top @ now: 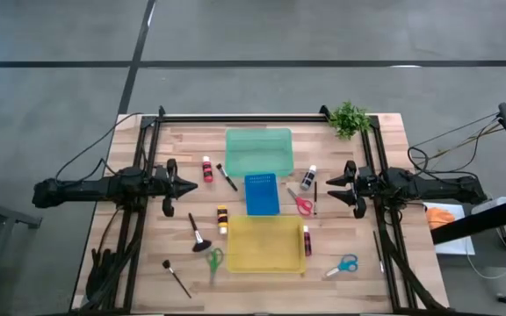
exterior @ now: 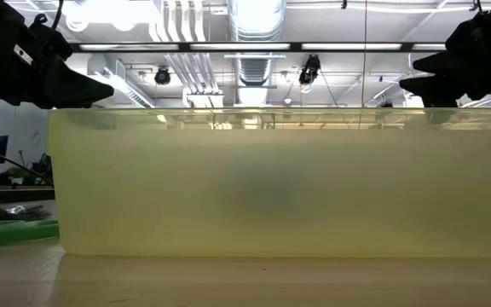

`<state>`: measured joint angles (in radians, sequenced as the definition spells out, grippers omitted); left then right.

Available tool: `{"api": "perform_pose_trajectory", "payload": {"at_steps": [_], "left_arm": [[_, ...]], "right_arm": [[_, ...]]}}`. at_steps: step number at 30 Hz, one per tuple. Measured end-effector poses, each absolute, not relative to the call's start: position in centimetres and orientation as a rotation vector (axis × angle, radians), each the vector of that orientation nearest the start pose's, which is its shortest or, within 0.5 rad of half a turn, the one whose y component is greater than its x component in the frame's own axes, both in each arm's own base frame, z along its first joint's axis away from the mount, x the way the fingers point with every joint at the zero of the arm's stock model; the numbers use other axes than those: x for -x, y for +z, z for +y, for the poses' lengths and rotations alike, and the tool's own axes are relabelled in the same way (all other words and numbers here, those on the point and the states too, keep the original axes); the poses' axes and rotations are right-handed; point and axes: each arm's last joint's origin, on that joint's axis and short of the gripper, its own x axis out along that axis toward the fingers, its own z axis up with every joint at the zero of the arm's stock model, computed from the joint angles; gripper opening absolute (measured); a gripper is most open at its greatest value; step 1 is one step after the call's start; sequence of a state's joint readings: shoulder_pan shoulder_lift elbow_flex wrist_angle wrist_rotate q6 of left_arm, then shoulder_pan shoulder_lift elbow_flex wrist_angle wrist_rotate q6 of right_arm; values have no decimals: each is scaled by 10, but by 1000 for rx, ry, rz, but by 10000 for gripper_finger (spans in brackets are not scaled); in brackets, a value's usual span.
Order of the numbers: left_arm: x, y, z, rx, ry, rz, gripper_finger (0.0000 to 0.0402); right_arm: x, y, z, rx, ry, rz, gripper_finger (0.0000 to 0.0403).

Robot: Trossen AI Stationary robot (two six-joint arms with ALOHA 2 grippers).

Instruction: Pick & Place Paint Supplies

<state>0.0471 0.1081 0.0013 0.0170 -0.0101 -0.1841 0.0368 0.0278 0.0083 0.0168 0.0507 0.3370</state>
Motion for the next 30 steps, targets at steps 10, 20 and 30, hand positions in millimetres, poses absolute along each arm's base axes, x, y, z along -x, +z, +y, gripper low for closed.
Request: {"api": "perform_pose_trajectory", "payload": {"at_steps": [10,20,30], "left_arm": [[-104,157,5,186,65,85,20],[-104,157,5,186,65,84,20],[-104,157,5,186,65,85,20]], "right_arm": [[-99,166,2,-337,-14,0,180],[-99,168,2,-317,-31,-25,180],[-96,191,1,-568,32,-267,180]]}}
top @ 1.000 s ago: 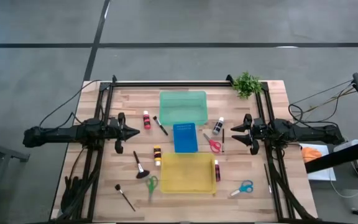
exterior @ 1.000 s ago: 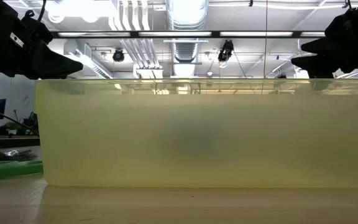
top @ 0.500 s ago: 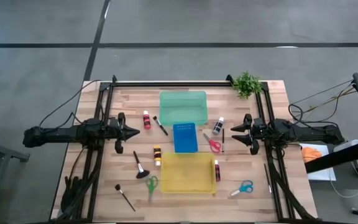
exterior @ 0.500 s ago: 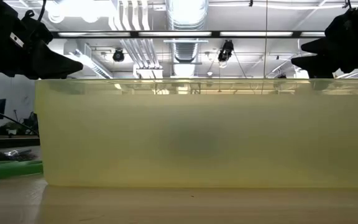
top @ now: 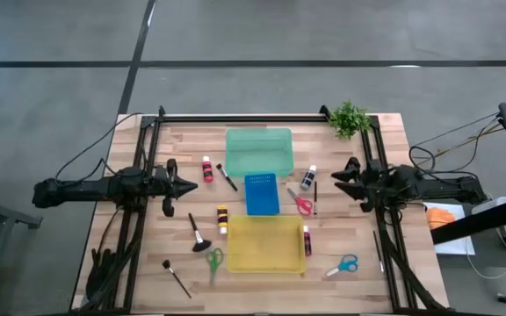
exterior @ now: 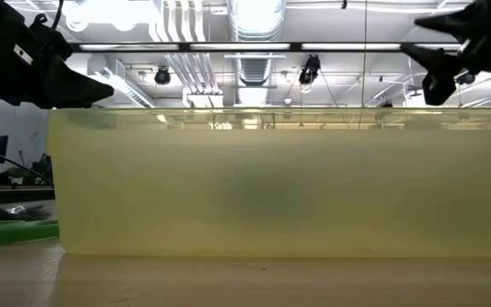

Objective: Pick & Place Paint Supplies
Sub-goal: Put the gray paint bottle into the blue bin

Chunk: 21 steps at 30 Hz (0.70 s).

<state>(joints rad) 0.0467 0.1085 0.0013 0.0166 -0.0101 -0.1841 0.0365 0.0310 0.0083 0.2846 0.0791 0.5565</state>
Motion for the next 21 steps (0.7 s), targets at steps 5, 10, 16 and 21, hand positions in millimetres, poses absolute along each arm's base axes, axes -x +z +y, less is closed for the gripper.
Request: {"api": "perform_pose_trajectory", "payload": {"at_steps": [5,10,16,21], "left_arm": [[-104,157,5,186,65,85,20],[-104,157,5,186,65,85,20],[-104,157,5,186,65,85,20],[-104,157,5,186,65,85,20]], "right_arm": [[-94,200,1,-790,96,-360,180],[-89,211,-1,-842,81,-504,180],[-77,228,-5,-791,35,-745,180],[-68,237,-6,-669,0,-870,180]]}}
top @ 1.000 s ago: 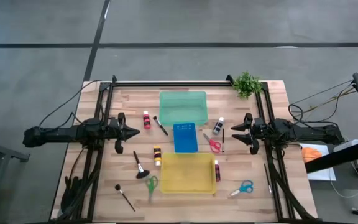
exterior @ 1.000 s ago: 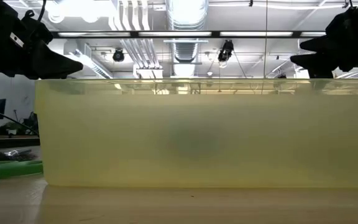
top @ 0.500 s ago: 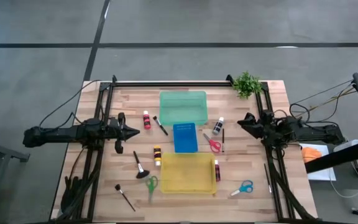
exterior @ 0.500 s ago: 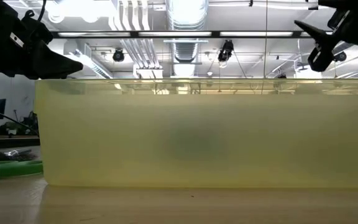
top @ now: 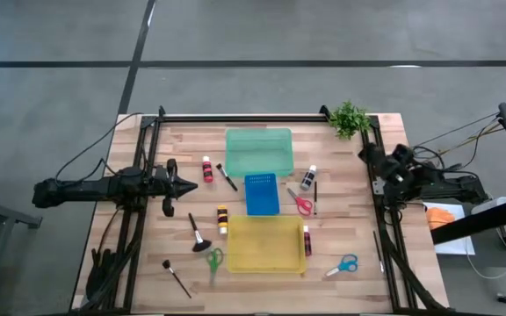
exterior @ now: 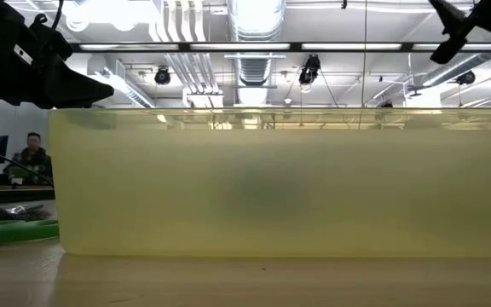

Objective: Pick & Place Paint Supplies
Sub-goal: Put the gray paint bottle into the blue bin

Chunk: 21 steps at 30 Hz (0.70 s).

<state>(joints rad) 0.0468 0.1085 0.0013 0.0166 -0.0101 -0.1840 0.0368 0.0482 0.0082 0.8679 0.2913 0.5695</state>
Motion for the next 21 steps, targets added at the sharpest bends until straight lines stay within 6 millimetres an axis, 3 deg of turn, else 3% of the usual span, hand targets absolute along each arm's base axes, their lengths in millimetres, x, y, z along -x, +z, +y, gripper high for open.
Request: {"api": "perform_pose_trajectory", "payload": {"at_steps": [5,9,12,14,17,21], "left_arm": [[-104,164,7,148,125,7,20],[-103,179,8,484,113,-177,20],[-99,196,9,635,83,-373,20],[-94,207,9,698,22,-493,20],[-87,222,8,635,-11,-637,20],[-79,258,10,539,68,-703,24]], "right_arm": [[-59,244,-6,-605,-1,-985,180],[-56,252,-6,-555,-19,-1019,180],[-58,265,-6,-514,-44,-1008,180],[-60,279,-6,-496,-55,-991,180],[-68,309,-5,-451,-45,-908,180],[-85,353,-3,-413,-87,-604,180]]}}
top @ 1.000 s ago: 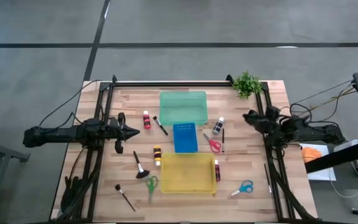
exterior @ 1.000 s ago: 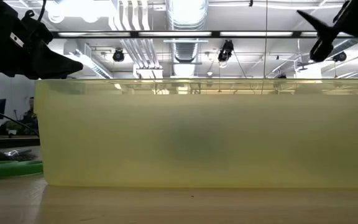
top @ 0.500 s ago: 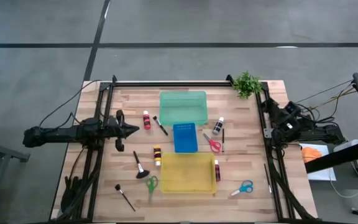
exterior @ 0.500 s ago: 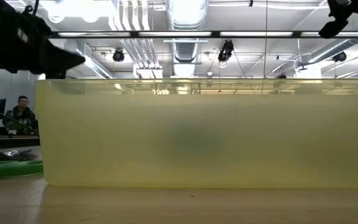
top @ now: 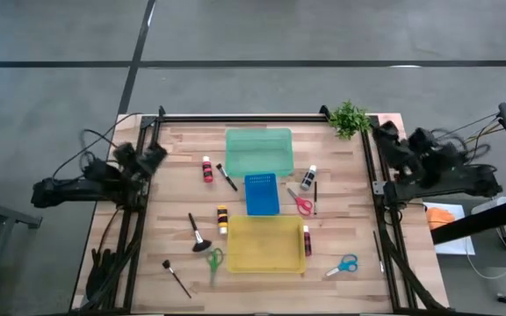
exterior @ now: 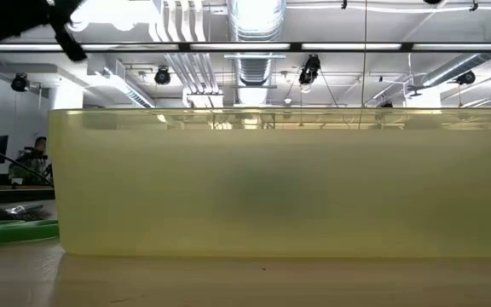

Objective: Pick & Place Paint Supplies
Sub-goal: Put the gray paint bottle into the blue bin

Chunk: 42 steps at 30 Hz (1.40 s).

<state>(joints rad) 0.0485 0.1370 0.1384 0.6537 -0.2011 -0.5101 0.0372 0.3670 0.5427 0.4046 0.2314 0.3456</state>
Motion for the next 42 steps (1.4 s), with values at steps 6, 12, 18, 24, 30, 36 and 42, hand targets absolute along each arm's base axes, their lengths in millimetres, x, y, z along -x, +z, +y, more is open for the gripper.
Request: {"api": "perform_pose_trajectory", "payload": {"at_steps": [6,12,18,24,30,36,42], "left_arm": [[-79,325,11,332,231,-475,77],[-92,392,12,159,312,-194,157],[-117,449,11,1,233,-61,190],[-133,479,11,-74,231,65,177],[-138,487,11,-79,230,98,155],[-137,487,12,-79,249,95,153],[-139,487,12,-80,257,92,153]], "right_arm": [[-96,396,-2,-500,-173,31,180],[-95,421,4,-583,-90,452,180],[-102,419,11,-685,-14,741,180],[-122,399,28,-712,28,912,180],[-140,370,60,-738,87,1057,180],[-152,347,90,-772,113,1095,180],[-170,335,109,-815,107,983,180]]}}
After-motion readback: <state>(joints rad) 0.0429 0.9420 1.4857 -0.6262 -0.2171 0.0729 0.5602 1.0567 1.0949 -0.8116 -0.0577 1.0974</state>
